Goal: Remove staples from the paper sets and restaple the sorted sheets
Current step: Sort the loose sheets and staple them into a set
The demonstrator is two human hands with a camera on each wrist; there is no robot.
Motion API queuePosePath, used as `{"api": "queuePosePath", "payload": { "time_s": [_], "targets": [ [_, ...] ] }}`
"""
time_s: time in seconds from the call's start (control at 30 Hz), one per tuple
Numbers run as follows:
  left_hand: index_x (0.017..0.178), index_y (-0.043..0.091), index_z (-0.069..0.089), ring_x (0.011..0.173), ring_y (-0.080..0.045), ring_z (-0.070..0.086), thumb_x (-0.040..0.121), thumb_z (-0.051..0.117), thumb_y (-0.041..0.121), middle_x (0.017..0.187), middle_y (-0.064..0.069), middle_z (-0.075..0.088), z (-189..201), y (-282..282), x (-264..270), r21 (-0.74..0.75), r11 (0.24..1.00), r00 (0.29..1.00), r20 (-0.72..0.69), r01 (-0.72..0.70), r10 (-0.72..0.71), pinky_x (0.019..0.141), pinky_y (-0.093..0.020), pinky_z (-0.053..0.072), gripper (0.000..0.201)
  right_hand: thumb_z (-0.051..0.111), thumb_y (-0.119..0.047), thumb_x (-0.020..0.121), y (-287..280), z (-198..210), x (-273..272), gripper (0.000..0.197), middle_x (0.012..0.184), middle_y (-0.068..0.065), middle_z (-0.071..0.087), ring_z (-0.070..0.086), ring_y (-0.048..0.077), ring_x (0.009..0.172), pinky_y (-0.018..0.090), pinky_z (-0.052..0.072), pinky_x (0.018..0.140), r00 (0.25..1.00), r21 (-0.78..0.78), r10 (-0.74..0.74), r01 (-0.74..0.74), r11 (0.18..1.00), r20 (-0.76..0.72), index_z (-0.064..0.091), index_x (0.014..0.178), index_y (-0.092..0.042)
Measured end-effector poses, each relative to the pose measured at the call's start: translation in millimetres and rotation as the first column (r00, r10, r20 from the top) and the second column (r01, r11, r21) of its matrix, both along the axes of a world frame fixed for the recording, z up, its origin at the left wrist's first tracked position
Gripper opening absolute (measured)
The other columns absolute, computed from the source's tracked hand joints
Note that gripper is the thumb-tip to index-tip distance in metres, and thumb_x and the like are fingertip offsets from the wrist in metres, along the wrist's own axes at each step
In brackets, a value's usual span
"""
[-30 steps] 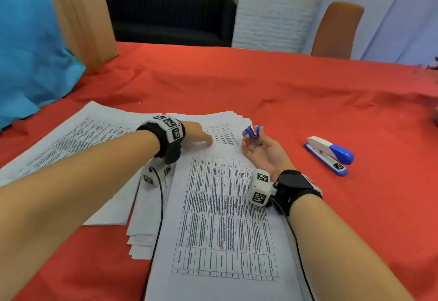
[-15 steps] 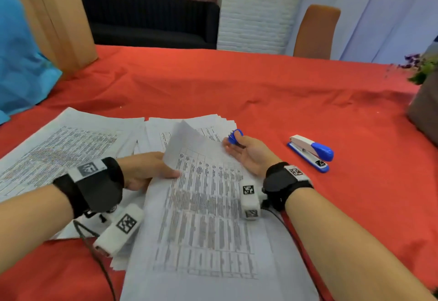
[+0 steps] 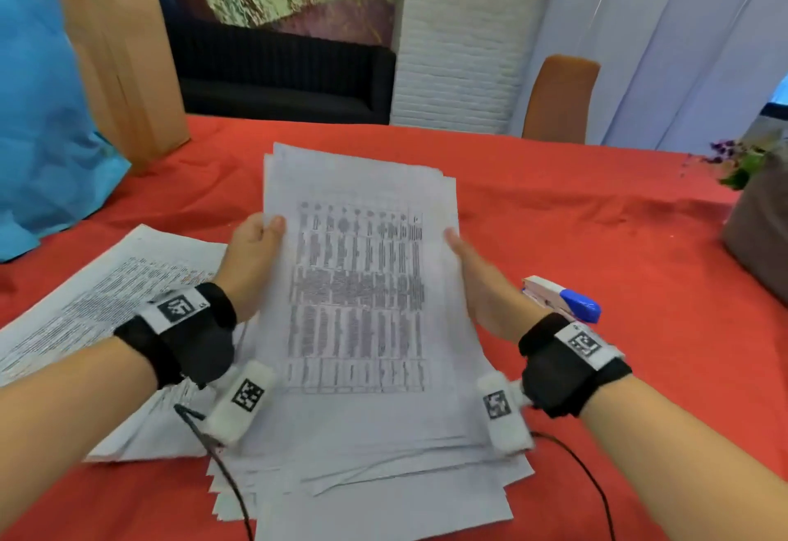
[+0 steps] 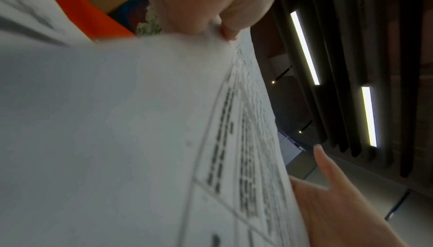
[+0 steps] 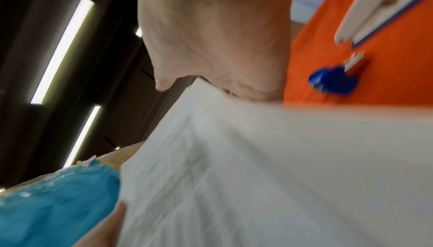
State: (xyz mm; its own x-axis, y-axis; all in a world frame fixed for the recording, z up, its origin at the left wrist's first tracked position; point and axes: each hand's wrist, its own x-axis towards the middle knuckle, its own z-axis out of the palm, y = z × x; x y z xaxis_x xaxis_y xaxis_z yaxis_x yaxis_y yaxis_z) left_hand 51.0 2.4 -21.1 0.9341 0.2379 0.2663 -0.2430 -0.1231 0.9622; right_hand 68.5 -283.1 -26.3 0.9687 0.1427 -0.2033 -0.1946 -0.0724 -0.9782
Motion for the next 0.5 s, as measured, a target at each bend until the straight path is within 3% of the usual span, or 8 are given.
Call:
{"api": "queuePosePath", "payload": {
  "time_s": [0.03, 0.1, 0.13, 0.2, 0.27, 0.37, 0.43, 0.5],
  "targets": [
    [0.102, 0.017, 0.049, 0.070, -0.001, 0.048, 0.100, 0.039, 0.036, 0.082, 0.010, 0.051, -3.7, -8.2, 6.2, -0.029, 0.999, 0.998, -0.055, 0.019, -0.020, 0.071, -0.024, 0.041, 0.022, 0.065, -0.063, 0.077, 9.7, -6.4, 1.6, 0.072, 0.131, -0.006, 0.059, 0.057, 0.013, 0.117, 0.038, 0.040, 0.105, 0.999, -0.028, 0.053, -0.053, 0.998, 0.013, 0.051, 0.134, -0.021],
    [0.110, 0.017, 0.048, 0.092, -0.005, 0.052, 0.096, 0.036, 0.052, 0.100, 0.010, 0.054, -9.4, -19.1, 15.3, -0.072, 0.997, 0.984, -0.176, 0.026, -0.038, 0.093, -0.030, 0.038, 0.040, 0.074, -0.042, 0.077, 24.5, -11.0, 2.1, 0.061, 0.126, -0.006, 0.063, 0.060, 0.010, 0.112, 0.034, 0.044, 0.100, 0.991, -0.113, 0.062, -0.049, 0.992, 0.117, 0.055, 0.129, -0.016],
    [0.109, 0.016, 0.048, 0.093, -0.009, 0.050, 0.097, 0.036, 0.049, 0.099, 0.009, 0.052, -6.0, -22.0, 16.7, -0.075, 0.997, 0.985, -0.175, -0.012, -0.001, 0.091, -0.031, 0.037, 0.037, 0.076, -0.033, 0.076, 27.6, -9.9, 3.3, 0.056, 0.121, -0.002, 0.066, 0.064, 0.014, 0.107, 0.036, 0.048, 0.097, 0.990, -0.110, 0.031, -0.015, 0.994, 0.140, 0.057, 0.125, -0.013],
    [0.097, 0.017, 0.046, 0.084, -0.013, 0.043, 0.099, 0.037, 0.030, 0.084, 0.008, 0.045, 8.0, -20.4, 19.5, -0.067, 0.989, 0.990, -0.070, -0.131, 0.126, 0.076, -0.029, 0.036, 0.016, 0.072, -0.019, 0.079, 31.4, 2.7, -0.5, 0.046, 0.112, 0.007, 0.069, 0.068, 0.023, 0.100, 0.044, 0.053, 0.091, 0.987, -0.040, -0.037, 0.044, 0.998, 0.153, 0.057, 0.121, -0.009],
    [0.099, 0.015, 0.044, 0.085, -0.016, 0.043, 0.098, 0.038, 0.022, 0.083, 0.007, 0.045, 32.4, -19.6, 19.3, 0.000, 0.982, 0.980, 0.062, -0.188, 0.188, 0.075, -0.031, 0.034, 0.009, 0.062, -0.007, 0.088, 30.1, 24.2, -0.8, 0.025, 0.107, 0.008, 0.069, 0.069, 0.022, 0.094, 0.041, 0.056, 0.086, 0.957, 0.010, -0.085, 0.086, 0.996, 0.276, 0.059, 0.113, -0.014],
    [0.100, 0.013, 0.040, 0.078, -0.011, 0.047, 0.098, 0.035, 0.016, 0.084, 0.009, 0.048, 78.9, -23.6, 13.3, 0.106, 0.982, 0.954, 0.275, -0.157, 0.123, 0.071, -0.028, 0.038, 0.006, 0.058, -0.008, 0.092, 29.3, 75.0, -1.2, 0.027, 0.117, 0.007, 0.066, 0.065, 0.023, 0.106, 0.042, 0.052, 0.093, 0.826, 0.046, -0.089, 0.076, 0.996, 0.557, 0.057, 0.116, -0.021],
    [0.096, 0.019, 0.038, 0.068, 0.001, 0.046, 0.099, 0.032, 0.012, 0.082, 0.011, 0.048, 114.4, -30.4, 4.5, 0.093, 0.987, 0.886, 0.459, -0.128, 0.071, 0.065, -0.020, 0.039, 0.009, 0.059, -0.016, 0.091, 31.3, 106.5, 0.7, 0.036, 0.128, 0.005, 0.061, 0.058, 0.020, 0.119, 0.043, 0.045, 0.103, 0.737, 0.063, -0.088, 0.061, 0.996, 0.670, 0.052, 0.127, -0.018],
    [0.090, 0.025, 0.035, 0.058, -0.002, 0.040, 0.097, 0.031, 0.013, 0.074, 0.009, 0.044, 140.0, -33.3, 0.1, 0.092, 0.983, 0.822, 0.563, -0.160, 0.081, 0.058, -0.022, 0.037, 0.014, 0.060, -0.025, 0.089, 30.9, 124.2, 4.4, 0.048, 0.135, 0.004, 0.056, 0.053, 0.017, 0.126, 0.044, 0.039, 0.109, 0.692, 0.077, -0.092, 0.053, 0.996, 0.716, 0.046, 0.134, -0.014]
  ]
}}
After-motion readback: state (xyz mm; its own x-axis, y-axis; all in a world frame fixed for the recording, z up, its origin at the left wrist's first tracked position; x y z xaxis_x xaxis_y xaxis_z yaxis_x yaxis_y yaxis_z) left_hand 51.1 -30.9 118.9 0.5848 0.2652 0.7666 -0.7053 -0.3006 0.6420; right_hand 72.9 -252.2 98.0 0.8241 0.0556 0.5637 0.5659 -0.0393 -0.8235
